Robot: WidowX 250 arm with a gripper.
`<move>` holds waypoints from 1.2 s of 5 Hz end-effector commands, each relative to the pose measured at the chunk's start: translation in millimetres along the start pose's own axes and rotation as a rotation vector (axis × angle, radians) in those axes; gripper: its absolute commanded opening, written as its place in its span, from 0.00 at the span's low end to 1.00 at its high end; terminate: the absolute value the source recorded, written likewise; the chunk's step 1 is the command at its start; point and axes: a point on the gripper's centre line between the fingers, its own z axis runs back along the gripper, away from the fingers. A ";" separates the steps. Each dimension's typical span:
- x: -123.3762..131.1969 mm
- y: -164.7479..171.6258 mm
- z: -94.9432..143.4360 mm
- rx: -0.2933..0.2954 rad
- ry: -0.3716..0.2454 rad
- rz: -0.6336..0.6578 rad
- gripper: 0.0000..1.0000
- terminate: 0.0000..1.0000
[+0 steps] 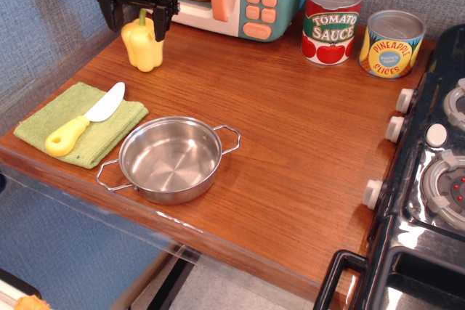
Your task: Move the yellow pepper to the right of the metal pot.
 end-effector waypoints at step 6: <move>-64.4 -70.1 148.9 -0.196 -0.287 -0.341 0.00 0.00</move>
